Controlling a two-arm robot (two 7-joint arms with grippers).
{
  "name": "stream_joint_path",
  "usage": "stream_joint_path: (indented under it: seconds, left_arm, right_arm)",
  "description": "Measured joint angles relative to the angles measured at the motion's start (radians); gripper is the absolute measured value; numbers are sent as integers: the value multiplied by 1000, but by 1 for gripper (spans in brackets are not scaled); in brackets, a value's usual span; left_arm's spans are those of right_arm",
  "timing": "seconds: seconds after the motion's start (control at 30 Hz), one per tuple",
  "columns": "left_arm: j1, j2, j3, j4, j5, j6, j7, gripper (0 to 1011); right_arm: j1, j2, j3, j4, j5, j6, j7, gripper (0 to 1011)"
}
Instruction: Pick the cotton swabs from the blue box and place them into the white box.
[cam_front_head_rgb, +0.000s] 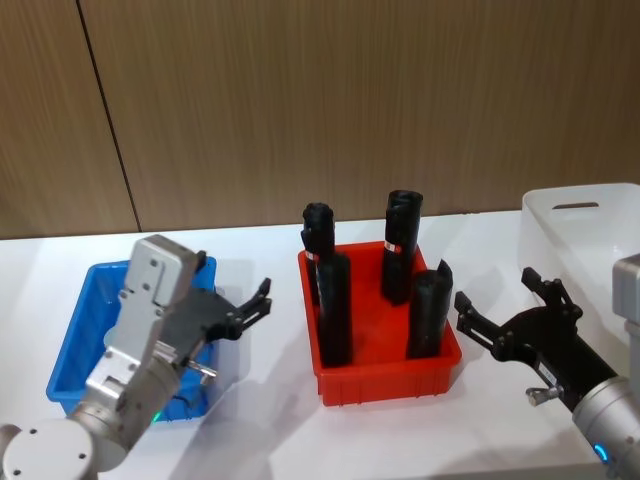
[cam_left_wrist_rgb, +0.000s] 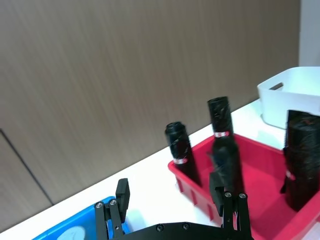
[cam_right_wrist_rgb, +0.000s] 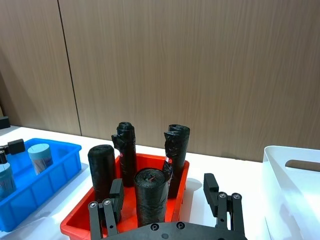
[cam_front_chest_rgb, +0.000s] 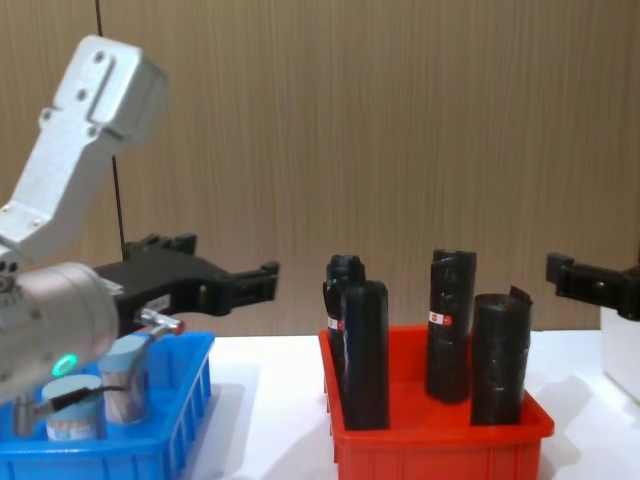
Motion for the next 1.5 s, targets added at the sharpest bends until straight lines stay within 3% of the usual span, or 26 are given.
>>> stream_joint_path:
  seconds: [0.47,1.0,1.5]
  left_arm:
    - [-1,25,-42,35,-66,36,4,1004]
    - [34,49,-74,16,-134,160,96,1004]
    - [43,50,-100,37,-204,211,167,1004]
  right_arm:
    - [0,0,0,0,0,0,0,1002]
    - [0,0,0,0,0,0,0,1002]
    - [0,0,0,0,0,0,0,1002]
